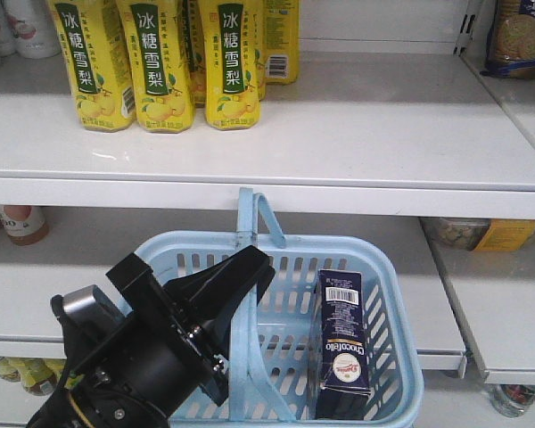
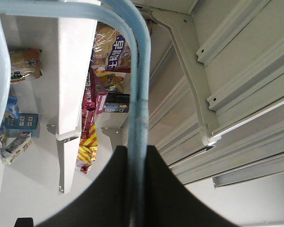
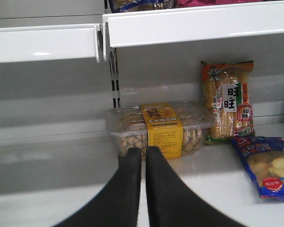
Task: Left arm holds basket, right arm returns cookies
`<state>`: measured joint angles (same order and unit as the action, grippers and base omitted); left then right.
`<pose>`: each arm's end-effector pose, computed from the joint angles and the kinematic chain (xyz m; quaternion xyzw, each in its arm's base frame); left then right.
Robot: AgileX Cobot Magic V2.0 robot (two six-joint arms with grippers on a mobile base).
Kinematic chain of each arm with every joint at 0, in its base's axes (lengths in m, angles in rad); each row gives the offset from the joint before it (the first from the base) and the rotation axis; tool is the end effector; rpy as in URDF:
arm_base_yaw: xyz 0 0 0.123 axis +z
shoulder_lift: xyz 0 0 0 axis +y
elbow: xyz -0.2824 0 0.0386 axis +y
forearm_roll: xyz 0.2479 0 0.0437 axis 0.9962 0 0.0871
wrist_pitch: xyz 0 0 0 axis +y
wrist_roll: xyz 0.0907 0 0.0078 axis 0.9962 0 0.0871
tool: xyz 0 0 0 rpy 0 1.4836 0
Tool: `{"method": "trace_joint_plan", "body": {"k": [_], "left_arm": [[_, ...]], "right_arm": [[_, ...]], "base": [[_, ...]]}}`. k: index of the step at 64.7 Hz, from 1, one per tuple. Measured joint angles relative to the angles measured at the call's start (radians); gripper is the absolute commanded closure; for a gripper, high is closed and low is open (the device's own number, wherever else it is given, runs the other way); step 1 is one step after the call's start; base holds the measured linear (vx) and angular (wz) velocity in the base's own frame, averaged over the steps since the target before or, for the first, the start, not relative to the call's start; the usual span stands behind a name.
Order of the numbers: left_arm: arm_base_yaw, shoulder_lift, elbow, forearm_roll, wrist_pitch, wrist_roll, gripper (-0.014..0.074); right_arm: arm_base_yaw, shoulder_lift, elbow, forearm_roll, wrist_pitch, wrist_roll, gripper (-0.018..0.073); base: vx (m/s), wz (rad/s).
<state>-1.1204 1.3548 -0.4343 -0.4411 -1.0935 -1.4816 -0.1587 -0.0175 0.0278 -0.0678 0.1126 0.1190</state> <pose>0.1374 -0.2049 0.2544 -0.3186 0.5463 -0.7354 0.2435 0.0555 -0.0096 0.1944 0.0782 0.7153 -0.0399 0.6933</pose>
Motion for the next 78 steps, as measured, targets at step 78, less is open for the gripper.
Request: {"method": "trace_joint_plan", "body": {"k": [78], "left_arm": [[0.0, 0.0, 0.0, 0.0, 0.0, 0.0, 0.0599]], "right_arm": [[0.0, 0.0, 0.0, 0.002, -0.035, 0.001, 0.0565]], "base": [[0.0, 0.0]]}}
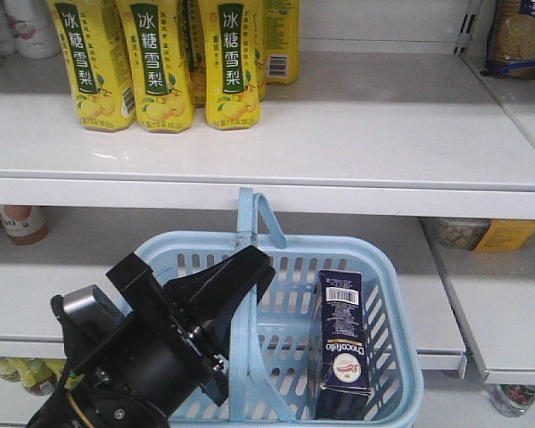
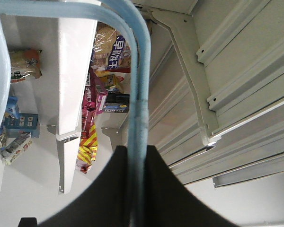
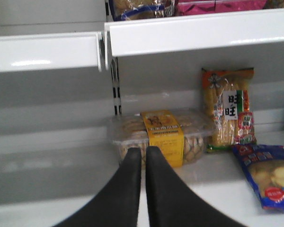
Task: Left arm holds basket, right arm returns cookies
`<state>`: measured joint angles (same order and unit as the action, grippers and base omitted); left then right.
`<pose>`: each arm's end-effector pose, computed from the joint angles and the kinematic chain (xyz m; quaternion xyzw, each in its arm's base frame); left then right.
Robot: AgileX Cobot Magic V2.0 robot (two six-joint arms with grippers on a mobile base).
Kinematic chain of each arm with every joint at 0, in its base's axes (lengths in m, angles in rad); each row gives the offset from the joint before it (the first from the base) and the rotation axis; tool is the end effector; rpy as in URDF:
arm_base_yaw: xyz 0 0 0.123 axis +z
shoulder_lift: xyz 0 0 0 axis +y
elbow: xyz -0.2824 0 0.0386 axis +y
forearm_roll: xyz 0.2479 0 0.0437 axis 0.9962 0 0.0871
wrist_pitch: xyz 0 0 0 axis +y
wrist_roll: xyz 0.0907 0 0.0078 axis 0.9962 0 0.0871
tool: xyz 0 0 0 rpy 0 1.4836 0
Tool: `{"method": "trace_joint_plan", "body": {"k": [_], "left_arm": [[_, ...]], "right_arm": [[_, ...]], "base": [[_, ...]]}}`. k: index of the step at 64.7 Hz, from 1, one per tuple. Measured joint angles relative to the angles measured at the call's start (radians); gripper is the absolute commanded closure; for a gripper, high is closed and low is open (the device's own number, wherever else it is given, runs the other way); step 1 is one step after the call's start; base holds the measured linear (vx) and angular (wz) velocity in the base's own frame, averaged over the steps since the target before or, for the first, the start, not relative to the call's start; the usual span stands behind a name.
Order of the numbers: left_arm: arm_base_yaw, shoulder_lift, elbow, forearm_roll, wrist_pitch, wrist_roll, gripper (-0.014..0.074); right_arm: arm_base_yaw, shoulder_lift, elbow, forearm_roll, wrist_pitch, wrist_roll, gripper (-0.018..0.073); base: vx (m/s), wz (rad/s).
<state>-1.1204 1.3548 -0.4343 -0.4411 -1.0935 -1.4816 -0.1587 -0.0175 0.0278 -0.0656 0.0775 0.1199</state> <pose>0.1374 -0.2049 0.2544 -0.3186 0.5463 -0.7354 0.2435 0.0556 -0.0094 0.1976 0.0770 0.7031 -0.0386 0.7059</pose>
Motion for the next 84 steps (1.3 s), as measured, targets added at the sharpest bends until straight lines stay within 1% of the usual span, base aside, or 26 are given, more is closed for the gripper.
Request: {"method": "trace_joint_plan", "body": {"k": [5, 10, 16, 27, 29, 32, 37, 44, 51, 57, 63, 69, 84], "left_arm": [[0.0, 0.0, 0.0, 0.0, 0.0, 0.0, 0.0599], [0.0, 0.0, 0.0, 0.0, 0.0, 0.0, 0.0599], [0.0, 0.0, 0.0, 0.0, 0.0, 0.0, 0.0599], [0.0, 0.0, 0.0, 0.0, 0.0, 0.0, 0.0599], [0.0, 0.0, 0.0, 0.0, 0.0, 0.0, 0.0599], [0.0, 0.0, 0.0, 0.0, 0.0, 0.0, 0.0599], [0.0, 0.0, 0.0, 0.0, 0.0, 0.0, 0.0599], [0.0, 0.0, 0.0, 0.0, 0.0, 0.0, 0.0599], [0.0, 0.0, 0.0, 0.0, 0.0, 0.0, 0.0599], [0.0, 0.0, 0.0, 0.0, 0.0, 0.0, 0.0599], [0.0, 0.0, 0.0, 0.0, 0.0, 0.0, 0.0599], [0.0, 0.0, 0.0, 0.0, 0.0, 0.0, 0.0599], [0.0, 0.0, 0.0, 0.0, 0.0, 0.0, 0.0599]], "right_arm": [[0.0, 0.0, 0.0, 0.012, -0.068, 0.004, 0.0565], [0.0, 0.0, 0.0, 0.03, -0.166, 0.005, 0.0565], [0.0, 0.0, 0.0, 0.038, -0.301, 0.005, 0.0565], [0.0, 0.0, 0.0, 0.041, -0.638, 0.001, 0.0565], [0.0, 0.0, 0.0, 0.041, -0.681, 0.0, 0.0565], [0.0, 0.0, 0.0, 0.041, -0.706, -0.001, 0.0565], [0.0, 0.0, -0.01, 0.041, -0.689, -0.001, 0.0565], [0.0, 0.0, -0.068, 0.041, -0.602, -0.002, 0.0565], [0.0, 0.0, -0.161, 0.037, -0.491, -0.017, 0.0565], [0.0, 0.0, -0.233, 0.024, -0.419, -0.055, 0.0565], [0.0, 0.007, -0.305, 0.022, -0.385, -0.098, 0.0565], [0.0, 0.042, -0.389, 0.021, -0.351, -0.12, 0.0565], [0.0, 0.155, -0.604, 0.021, -0.192, -0.12, 0.0561]], "base": [[0.0, 0.0], [0.0, 0.0], [0.0, 0.0], [0.0, 0.0], [0.0, 0.0], [0.0, 0.0], [0.0, 0.0], [0.0, 0.0], [0.0, 0.0], [0.0, 0.0], [0.0, 0.0], [0.0, 0.0], [0.0, 0.0]]}}
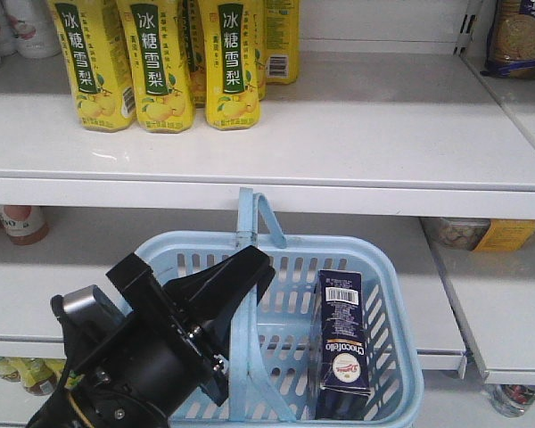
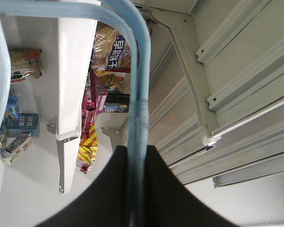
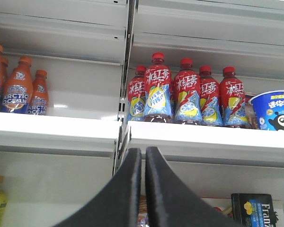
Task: Left arm holds basket, right arm returns cookies
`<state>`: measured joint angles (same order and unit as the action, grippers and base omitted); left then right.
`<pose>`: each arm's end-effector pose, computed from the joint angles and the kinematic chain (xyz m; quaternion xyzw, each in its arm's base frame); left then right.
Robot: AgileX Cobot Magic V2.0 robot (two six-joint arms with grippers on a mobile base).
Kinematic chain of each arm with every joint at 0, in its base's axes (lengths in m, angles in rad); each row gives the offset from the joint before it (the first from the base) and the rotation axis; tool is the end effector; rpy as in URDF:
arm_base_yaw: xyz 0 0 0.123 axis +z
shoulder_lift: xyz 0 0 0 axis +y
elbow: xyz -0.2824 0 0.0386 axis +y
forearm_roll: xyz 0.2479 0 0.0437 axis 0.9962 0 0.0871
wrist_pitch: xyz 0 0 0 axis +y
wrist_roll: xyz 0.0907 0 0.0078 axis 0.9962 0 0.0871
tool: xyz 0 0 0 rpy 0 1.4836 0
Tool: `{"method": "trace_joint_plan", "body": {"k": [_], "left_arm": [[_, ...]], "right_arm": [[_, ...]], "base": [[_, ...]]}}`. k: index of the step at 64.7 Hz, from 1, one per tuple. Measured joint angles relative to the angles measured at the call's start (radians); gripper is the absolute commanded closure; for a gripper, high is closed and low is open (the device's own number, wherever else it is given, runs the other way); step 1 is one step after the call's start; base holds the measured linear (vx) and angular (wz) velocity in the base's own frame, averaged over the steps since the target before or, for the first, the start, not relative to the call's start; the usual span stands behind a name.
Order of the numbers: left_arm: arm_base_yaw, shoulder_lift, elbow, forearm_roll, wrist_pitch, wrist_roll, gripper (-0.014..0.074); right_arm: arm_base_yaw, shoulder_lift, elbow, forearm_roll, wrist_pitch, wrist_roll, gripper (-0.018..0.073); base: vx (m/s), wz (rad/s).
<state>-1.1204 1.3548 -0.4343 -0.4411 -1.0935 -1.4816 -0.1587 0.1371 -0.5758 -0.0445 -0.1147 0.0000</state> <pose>0.1374 -0.2049 0.2544 -0.3186 0.5463 -0.7354 0.2435 0.0045 -0.0003 0.3990 0.0234 0.4480 -0.0894 0.8893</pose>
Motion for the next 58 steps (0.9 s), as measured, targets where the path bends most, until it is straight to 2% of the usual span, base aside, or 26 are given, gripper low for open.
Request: {"method": "trace_joint_plan", "body": {"k": [9, 15, 24, 27, 33, 40, 46, 58], "left_arm": [[0.0, 0.0, 0.0, 0.0, 0.0, 0.0, 0.0599], [0.0, 0.0, 0.0, 0.0, 0.0, 0.0, 0.0599], [0.0, 0.0, 0.0, 0.0, 0.0, 0.0, 0.0599], [0.0, 0.0, 0.0, 0.0, 0.0, 0.0, 0.0599], [0.0, 0.0, 0.0, 0.0, 0.0, 0.0, 0.0599], [0.0, 0.0, 0.0, 0.0, 0.0, 0.0, 0.0599], [0.0, 0.0, 0.0, 0.0, 0.0, 0.0, 0.0599], [0.0, 0.0, 0.0, 0.0, 0.0, 0.0, 0.0599]], "right_arm": [[0.0, 0.079, -0.14, 0.004, 0.115, 0.0, 0.0524], [0.0, 0.132, -0.226, 0.02, 0.202, 0.013, 0.0458], [0.0, 0.192, -0.323, 0.044, 0.3, 0.029, 0.0302], [0.0, 0.211, -0.346, 0.059, 0.324, 0.033, 0.0223], [0.0, 0.237, -0.367, 0.085, 0.353, 0.033, 0.0083], [0.007, 0.265, -0.367, 0.125, 0.38, 0.036, -0.0033], [0.024, 0.288, -0.367, 0.146, 0.408, 0.036, -0.007], [0.105, 0.341, -0.367, 0.157, 0.493, 0.036, -0.0051]], "base": [[0.0, 0.0], [0.0, 0.0], [0.0, 0.0], [0.0, 0.0], [0.0, 0.0], [0.0, 0.0], [0.0, 0.0], [0.0, 0.0]]}}
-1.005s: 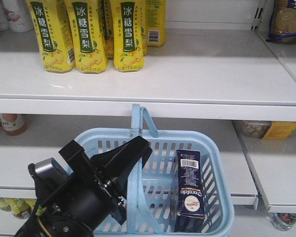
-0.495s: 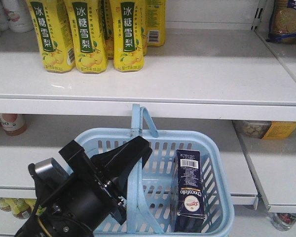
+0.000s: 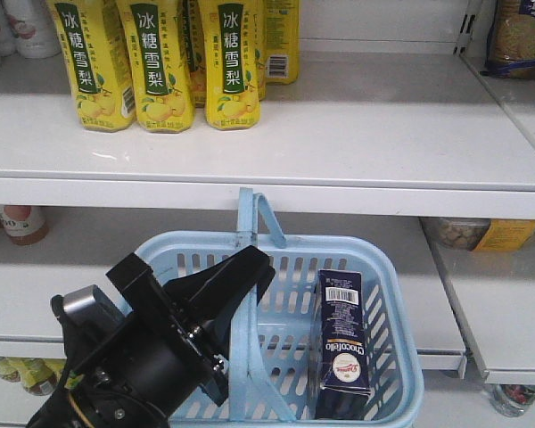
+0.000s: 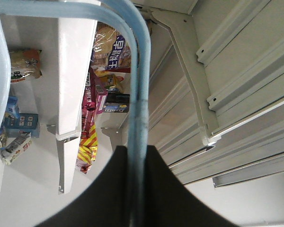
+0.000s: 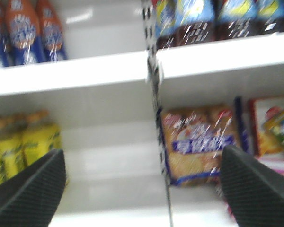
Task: Left arm holds basket, right arm returns cookies
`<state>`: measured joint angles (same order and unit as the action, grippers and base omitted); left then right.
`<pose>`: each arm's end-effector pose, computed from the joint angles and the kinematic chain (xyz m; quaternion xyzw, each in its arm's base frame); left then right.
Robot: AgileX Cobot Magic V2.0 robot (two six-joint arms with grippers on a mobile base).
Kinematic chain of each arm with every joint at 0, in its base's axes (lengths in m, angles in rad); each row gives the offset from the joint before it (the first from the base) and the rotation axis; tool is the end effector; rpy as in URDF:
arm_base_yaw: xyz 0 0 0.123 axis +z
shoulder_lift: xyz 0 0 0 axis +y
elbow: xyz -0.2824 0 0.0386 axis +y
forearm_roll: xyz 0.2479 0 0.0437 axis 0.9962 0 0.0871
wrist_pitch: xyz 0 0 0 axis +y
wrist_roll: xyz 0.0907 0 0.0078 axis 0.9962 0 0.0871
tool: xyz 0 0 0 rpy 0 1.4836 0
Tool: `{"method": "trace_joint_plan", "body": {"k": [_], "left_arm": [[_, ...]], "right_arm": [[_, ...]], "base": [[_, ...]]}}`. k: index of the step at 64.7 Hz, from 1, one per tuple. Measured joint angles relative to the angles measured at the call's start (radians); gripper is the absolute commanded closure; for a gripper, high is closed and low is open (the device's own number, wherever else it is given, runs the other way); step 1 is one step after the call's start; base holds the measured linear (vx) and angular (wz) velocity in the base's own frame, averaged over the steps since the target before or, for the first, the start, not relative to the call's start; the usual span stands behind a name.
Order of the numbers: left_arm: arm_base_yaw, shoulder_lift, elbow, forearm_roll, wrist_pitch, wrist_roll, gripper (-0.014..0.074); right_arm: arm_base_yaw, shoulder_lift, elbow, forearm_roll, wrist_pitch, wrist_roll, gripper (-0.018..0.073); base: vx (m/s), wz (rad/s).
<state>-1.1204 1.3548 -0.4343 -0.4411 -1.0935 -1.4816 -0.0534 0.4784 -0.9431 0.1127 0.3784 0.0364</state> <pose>0.1374 -0.2049 0.2544 -0.3186 0.5463 -0.7354 0.2435 0.0588 0.0007 0.4532 0.0465 0.6407 0.0470 0.7649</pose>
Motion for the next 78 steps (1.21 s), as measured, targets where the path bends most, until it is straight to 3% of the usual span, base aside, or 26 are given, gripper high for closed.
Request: {"method": "trace_joint_plan", "body": {"k": [14, 32, 51, 63, 78], "left_arm": [[0.0, 0.0, 0.0, 0.0, 0.0, 0.0, 0.0599], [0.0, 0.0, 0.0, 0.0, 0.0, 0.0, 0.0599], [0.0, 0.0, 0.0, 0.0, 0.0, 0.0, 0.0599], [0.0, 0.0, 0.0, 0.0, 0.0, 0.0, 0.0599], [0.0, 0.0, 0.0, 0.0, 0.0, 0.0, 0.0599]], "right_arm": [[0.161, 0.09, 0.0, 0.001, 0.103, 0.001, -0.0034], [0.449, 0.241, 0.0, -0.001, 0.185, 0.011, -0.0034], [0.701, 0.398, 0.001, -0.037, 0.311, 0.244, -0.0034], [0.75, 0.471, 0.001, -0.098, 0.425, 0.448, -0.0034], [0.751, 0.552, 0.001, -0.095, 0.507, 0.508, -0.0034]], "base": [[0.0, 0.0], [0.0, 0.0], [0.0, 0.0], [0.0, 0.0], [0.0, 0.0]]}}
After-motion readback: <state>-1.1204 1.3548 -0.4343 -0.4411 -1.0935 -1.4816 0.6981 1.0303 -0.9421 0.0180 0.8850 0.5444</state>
